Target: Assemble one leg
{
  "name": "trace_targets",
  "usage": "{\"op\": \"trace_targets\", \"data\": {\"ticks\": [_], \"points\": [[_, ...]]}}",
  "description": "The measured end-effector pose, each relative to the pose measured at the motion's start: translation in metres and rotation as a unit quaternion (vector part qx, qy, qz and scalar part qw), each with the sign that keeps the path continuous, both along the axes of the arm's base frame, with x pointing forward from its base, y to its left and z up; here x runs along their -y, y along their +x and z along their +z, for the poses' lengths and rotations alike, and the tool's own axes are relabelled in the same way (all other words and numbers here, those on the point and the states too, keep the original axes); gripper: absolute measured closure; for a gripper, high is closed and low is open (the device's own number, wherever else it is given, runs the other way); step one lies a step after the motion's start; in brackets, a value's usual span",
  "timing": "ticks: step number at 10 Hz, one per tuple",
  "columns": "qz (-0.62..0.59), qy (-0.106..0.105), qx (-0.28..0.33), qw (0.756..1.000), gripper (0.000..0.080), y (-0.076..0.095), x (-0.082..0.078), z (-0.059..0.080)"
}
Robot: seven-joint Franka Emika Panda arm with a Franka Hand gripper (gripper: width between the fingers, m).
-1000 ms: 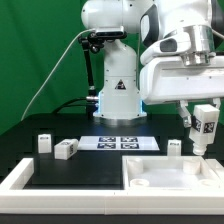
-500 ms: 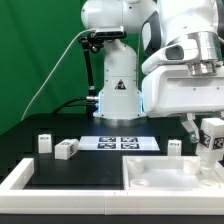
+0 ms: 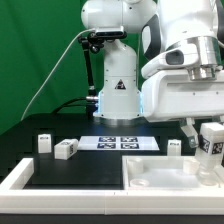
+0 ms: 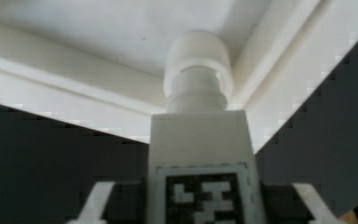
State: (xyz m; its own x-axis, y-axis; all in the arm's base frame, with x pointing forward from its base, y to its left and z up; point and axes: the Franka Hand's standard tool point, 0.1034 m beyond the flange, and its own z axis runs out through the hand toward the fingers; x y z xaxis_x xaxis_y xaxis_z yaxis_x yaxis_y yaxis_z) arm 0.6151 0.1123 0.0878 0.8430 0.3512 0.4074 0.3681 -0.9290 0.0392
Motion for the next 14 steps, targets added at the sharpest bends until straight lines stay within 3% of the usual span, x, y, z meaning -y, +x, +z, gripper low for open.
{"op": "trace_targets", "data": {"ticks": [7, 14], "points": [[0.002, 0.003, -0.001, 1.000, 0.0511, -0.002, -0.006, -0.021], [-0.001, 0.011, 0.044, 0.999, 0.0511, -0.002, -0.005, -0.023]]}}
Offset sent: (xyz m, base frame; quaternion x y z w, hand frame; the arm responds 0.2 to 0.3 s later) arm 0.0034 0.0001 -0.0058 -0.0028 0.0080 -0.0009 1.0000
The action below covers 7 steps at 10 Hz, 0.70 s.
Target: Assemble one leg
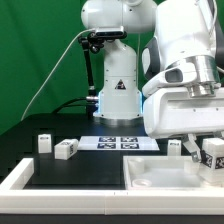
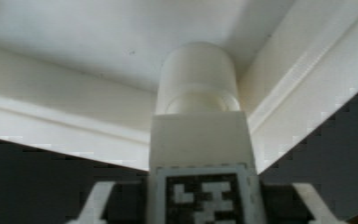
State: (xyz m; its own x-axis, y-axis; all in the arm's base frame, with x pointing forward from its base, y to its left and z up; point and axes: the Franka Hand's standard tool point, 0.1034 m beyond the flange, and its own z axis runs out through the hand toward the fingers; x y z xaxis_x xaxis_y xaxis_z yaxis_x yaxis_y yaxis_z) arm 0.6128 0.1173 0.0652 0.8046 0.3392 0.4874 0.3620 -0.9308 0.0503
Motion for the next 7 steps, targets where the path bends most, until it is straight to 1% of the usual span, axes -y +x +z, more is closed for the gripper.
{"op": "trace_targets", "data": {"ticks": [1, 2, 3, 4, 5, 6, 7], "points": [[0.000, 0.000, 0.000, 1.000, 0.0511, 0.0000, 0.0000, 0.0000], [0.000, 0.000, 0.000, 1.000, 0.0408, 0.0000, 0.0000, 0.0000], [0.000, 0.000, 0.000, 1.000, 0.0267, 0.0000, 0.0000, 0.0000], [0.000, 0.000, 0.000, 1.000, 0.0184, 0.0000, 0.0000, 0.0000], [0.000, 0.000, 0.000, 1.000, 0.0184, 0.0000, 0.0000, 0.0000], [0.000, 0.000, 0.000, 1.000, 0.0157, 0.0000, 0.0000, 0.0000], [0.000, 0.000, 0.000, 1.000, 0.0157, 0.0000, 0.0000, 0.0000]]}}
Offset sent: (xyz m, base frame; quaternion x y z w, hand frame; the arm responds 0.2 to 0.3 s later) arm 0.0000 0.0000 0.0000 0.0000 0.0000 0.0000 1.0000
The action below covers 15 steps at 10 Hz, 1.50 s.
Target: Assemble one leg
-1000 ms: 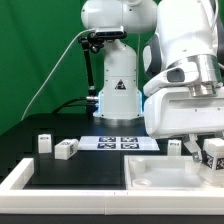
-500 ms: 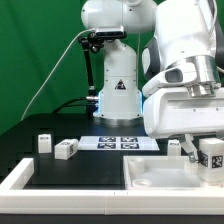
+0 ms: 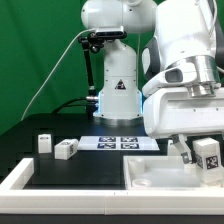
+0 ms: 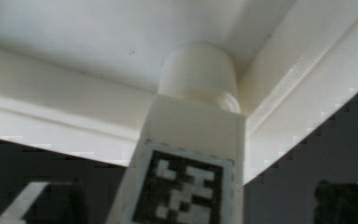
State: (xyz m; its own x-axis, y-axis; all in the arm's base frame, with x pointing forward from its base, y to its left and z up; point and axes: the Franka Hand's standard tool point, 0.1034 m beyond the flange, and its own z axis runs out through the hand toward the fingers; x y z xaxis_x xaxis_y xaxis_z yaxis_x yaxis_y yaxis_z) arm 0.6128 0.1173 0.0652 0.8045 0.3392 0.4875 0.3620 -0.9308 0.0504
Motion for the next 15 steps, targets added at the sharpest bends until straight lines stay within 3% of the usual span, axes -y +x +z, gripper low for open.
{"op": "trace_targets", "data": {"ticks": [3, 5, 7, 10, 14, 15], "points": [[0.000, 0.000, -0.001, 1.000, 0.0150, 0.001, 0.000, 0.002], [0.000, -0.005, -0.010, 1.000, 0.0150, 0.006, 0.003, 0.023], [0.000, -0.010, -0.028, 1.000, 0.0150, 0.008, 0.006, 0.028], [0.007, -0.026, -0.127, 0.992, 0.0150, 0.003, 0.004, 0.019], [0.017, -0.049, -0.280, 0.959, 0.0150, -0.003, 0.002, 0.014], [0.016, -0.045, -0.266, 0.963, 0.0150, 0.005, 0.003, 0.013]]}}
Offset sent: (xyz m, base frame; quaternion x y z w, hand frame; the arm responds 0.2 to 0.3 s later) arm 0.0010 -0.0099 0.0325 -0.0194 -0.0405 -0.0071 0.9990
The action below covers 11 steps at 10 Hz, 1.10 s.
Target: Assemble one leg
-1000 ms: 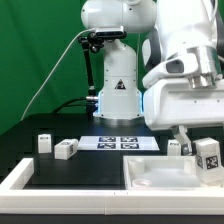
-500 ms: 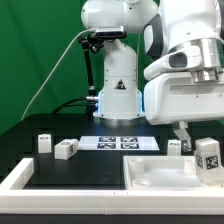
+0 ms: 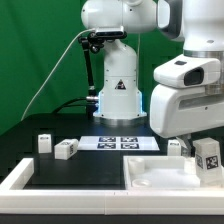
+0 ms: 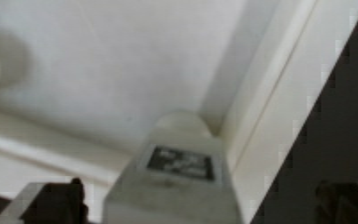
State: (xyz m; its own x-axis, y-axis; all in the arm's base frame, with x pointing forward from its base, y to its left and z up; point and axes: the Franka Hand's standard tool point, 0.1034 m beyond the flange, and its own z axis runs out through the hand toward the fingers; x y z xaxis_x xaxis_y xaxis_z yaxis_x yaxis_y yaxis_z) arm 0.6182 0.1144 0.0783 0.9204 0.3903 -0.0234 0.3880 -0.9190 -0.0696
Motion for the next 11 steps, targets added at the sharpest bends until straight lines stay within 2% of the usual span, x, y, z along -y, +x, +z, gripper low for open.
{"op": "trace_targets", "data": {"ticks": [3, 5, 6, 10, 11], "points": [[-0.002, 0.001, 0.006, 1.000, 0.0150, 0.0003, 0.0024, -0.0024], [-0.002, 0.001, 0.005, 1.000, 0.0420, 0.0002, 0.0024, -0.0025], [-0.002, 0.001, 0.006, 1.000, 0.0511, 0.0003, 0.0024, -0.0024], [-0.039, 0.000, 0.004, 0.999, 0.0511, -0.0003, 0.0000, -0.0028], [-0.117, -0.003, 0.008, 0.993, 0.0511, -0.0001, -0.0038, -0.0032]]}}
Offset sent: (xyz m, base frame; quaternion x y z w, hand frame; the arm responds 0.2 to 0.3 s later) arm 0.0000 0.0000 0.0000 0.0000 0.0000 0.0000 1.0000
